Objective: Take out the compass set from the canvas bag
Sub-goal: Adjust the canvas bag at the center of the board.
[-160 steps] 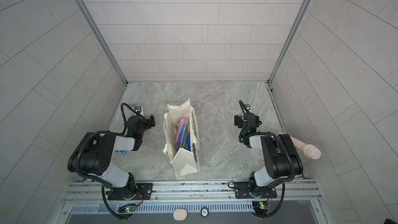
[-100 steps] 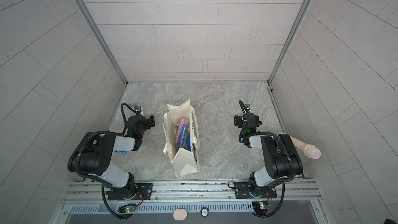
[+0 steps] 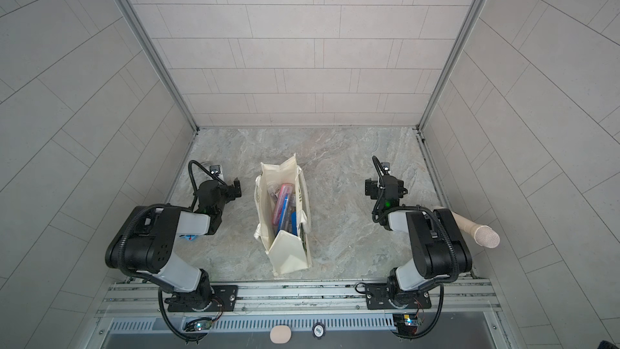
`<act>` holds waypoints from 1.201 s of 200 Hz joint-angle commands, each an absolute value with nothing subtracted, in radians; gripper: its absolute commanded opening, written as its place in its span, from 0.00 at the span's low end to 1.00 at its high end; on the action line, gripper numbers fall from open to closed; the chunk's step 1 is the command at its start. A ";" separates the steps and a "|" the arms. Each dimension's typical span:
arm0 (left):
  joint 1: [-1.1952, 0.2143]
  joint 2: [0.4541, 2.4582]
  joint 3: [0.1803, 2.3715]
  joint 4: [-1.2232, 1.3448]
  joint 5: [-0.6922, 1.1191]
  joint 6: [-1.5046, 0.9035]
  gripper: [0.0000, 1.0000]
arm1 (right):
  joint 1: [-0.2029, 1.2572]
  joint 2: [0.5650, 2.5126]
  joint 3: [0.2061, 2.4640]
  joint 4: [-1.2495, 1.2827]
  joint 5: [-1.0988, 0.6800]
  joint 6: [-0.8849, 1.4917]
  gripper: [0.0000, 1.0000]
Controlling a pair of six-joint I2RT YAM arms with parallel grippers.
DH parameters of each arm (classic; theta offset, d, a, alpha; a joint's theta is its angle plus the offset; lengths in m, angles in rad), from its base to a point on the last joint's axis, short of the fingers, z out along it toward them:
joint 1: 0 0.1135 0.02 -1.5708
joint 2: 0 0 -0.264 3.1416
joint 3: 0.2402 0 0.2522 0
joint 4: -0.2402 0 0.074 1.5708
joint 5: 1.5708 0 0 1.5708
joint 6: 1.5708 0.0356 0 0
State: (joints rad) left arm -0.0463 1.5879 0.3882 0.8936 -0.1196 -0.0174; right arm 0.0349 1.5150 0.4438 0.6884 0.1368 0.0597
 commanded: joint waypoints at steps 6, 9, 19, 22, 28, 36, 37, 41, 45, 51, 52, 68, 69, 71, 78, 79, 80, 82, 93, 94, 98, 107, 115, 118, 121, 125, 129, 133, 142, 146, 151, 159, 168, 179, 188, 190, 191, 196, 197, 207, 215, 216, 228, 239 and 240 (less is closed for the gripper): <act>-0.049 1.591 0.400 0.924 -0.130 0.002 1.00 | 0.041 1.509 0.442 0.704 0.147 0.048 1.00; -0.048 1.592 0.400 0.924 -0.130 0.002 1.00 | 0.041 1.509 0.442 0.704 0.148 0.047 1.00; -0.049 1.591 0.400 0.925 -0.131 0.002 1.00 | 0.042 1.508 0.440 0.704 0.147 0.047 1.00; -0.050 1.592 0.400 0.925 -0.129 0.002 1.00 | 0.043 1.508 0.442 0.704 0.147 0.047 1.00; -0.050 1.591 0.400 0.925 -0.127 0.002 1.00 | 0.042 1.508 0.442 0.703 0.148 0.046 1.00; -0.048 1.592 0.400 0.925 -0.129 0.002 1.00 | 0.041 1.510 0.442 0.703 0.147 0.047 1.00; -0.049 1.591 0.400 0.925 -0.129 0.002 1.00 | 0.041 1.509 0.442 0.704 0.147 0.047 1.00; -0.049 1.592 0.400 0.925 -0.129 0.002 1.00 | 0.043 1.509 0.442 0.704 0.147 0.047 1.00; -0.049 1.591 0.400 0.925 -0.128 0.002 1.00 | 0.042 1.509 0.442 0.704 0.148 0.047 1.00; -0.049 1.593 0.400 0.924 -0.129 0.001 1.00 | 0.042 1.509 0.442 0.704 0.148 0.048 1.00; -0.049 1.593 0.401 0.923 -0.129 0.000 1.00 | 0.043 1.509 0.442 0.704 0.148 0.048 1.00; -0.049 1.594 0.402 0.922 -0.127 -0.001 1.00 | 0.041 1.509 0.442 0.704 0.146 0.049 1.00; -0.051 1.593 0.403 0.922 -0.127 -0.001 1.00 | 0.042 1.509 0.442 0.703 0.146 0.049 1.00; -0.048 1.593 0.403 0.921 -0.126 -0.001 1.00 | 0.042 1.509 0.441 0.703 0.147 0.049 1.00; -0.046 1.595 0.403 0.920 -0.122 -0.003 1.00 | 0.042 1.512 0.443 0.702 0.147 0.049 1.00; -0.047 1.595 0.403 0.920 -0.121 -0.003 1.00 | 0.043 1.511 0.443 0.701 0.146 0.048 1.00; -0.046 1.594 0.404 0.920 -0.121 -0.004 1.00 | 0.042 1.511 0.443 0.701 0.146 0.048 1.00; -0.045 1.595 0.406 0.919 -0.127 -0.007 1.00 | 0.042 1.511 0.444 0.701 0.146 0.048 1.00; -0.046 1.595 0.416 0.894 -0.166 -0.016 1.00 | 0.042 1.510 0.443 0.699 0.150 0.045 1.00; -0.046 1.595 0.415 0.897 -0.166 -0.014 1.00 | 0.043 1.510 0.443 0.699 0.151 0.045 1.00; -0.046 1.594 0.411 0.906 -0.169 -0.013 1.00 | 0.046 1.508 0.442 0.701 0.155 0.044 1.00; -0.050 1.581 0.405 0.912 -0.185 -0.017 1.00 | 0.061 1.505 0.434 0.714 0.186 0.035 1.00; -0.056 1.541 0.411 0.872 -0.250 -0.036 1.00 | 0.074 1.493 0.430 0.718 0.218 0.032 1.00; -0.056 1.523 0.416 0.844 -0.277 -0.043 1.00 | 0.079 1.486 0.430 0.712 0.228 0.030 1.00; -0.058 1.497 0.422 0.813 -0.305 -0.050 1.00 | 0.081 1.476 0.430 0.704 0.235 0.030 1.00; -0.060 1.464 0.434 0.766 -0.338 -0.059 1.00 | 0.085 1.463 0.430 0.700 0.235 0.015 1.00; -0.061 1.430 0.448 0.712 -0.367 -0.065 1.00 | 0.090 1.451 0.440 0.686 0.241 -0.005 1.00; -0.062 1.400 0.462 0.665 -0.380 -0.069 1.00 | 0.101 1.434 0.465 0.642 0.261 -0.019 1.00; -0.063 1.332 0.484 0.597 -0.401 -0.094 1.00 | 0.136 1.401 0.574 0.443 0.326 -0.022 1.00; -0.063 1.301 0.491 0.573 -0.407 -0.123 1.00 | 0.150 1.391 0.645 0.315 0.344 -0.007 1.00; -0.063 1.262 0.500 0.549 -0.402 -0.150 1.00 | 0.161 1.391 0.718 0.217 0.360 0.000 1.00; -0.067 1.200 0.524 0.473 -0.390 -0.206 1.00 | 0.183 1.394 0.814 0.089 0.392 0.023 1.00; -0.076 1.136 0.579 0.349 -0.382 -0.273 1.00 | 0.202 1.380 0.895 -0.005 0.414 0.063 1.00; -0.107 1.083 0.663 0.162 -0.374 -0.333 1.00 | 0.206 1.348 0.982 -0.106 0.398 0.173 1.00; -0.156 1.051 0.720 0.054 -0.374 -0.355 1.00 | 0.204 1.326 1.055 -0.200 0.399 0.311 1.00; -0.170 1.047 0.732 0.034 -0.375 -0.358 1.00 | 0.204 1.322 1.072 -0.229 0.400 0.342 1.00; -0.178 1.043 0.738 0.023 -0.375 -0.359 1.00 | 0.203 1.320 1.080 -0.242 0.400 0.358 1.00; -0.216 1.030 0.771 -0.032 -0.376 -0.367 1.00 | 0.200 1.313 1.125 -0.319 0.403 0.443 1.00; -0.225 1.028 0.779 -0.046 -0.377 -0.368 1.00 | 0.199 1.312 1.129 -0.336 0.403 0.459 1.00; -0.318 1.025 0.864 -0.173 -0.381 -0.373 1.00 | 0.181 1.306 1.212 -0.503 0.371 0.599 1.00; -0.398 1.036 0.942 -0.277 -0.399 -0.383 1.00 | 0.152 1.300 1.249 -0.558 0.250 0.629 1.00; -0.408 1.037 0.947 -0.293 -0.400 -0.385 1.00 | 0.149 1.299 1.252 -0.562 0.233 0.632 1.00; -0.520 1.056 1.044 -0.416 -0.417 -0.406 1.00 | 0.141 1.278 1.281 -0.618 0.106 0.648 1.00; -0.581 1.060 1.095 -0.491 -0.369 -0.436 1.00 | 0.173 1.242 1.290 -0.659 0.053 0.630 1.00; -0.584 1.059 1.098 -0.496 -0.361 -0.441 1.00 | 0.176 1.238 1.290 -0.662 0.049 0.628 1.00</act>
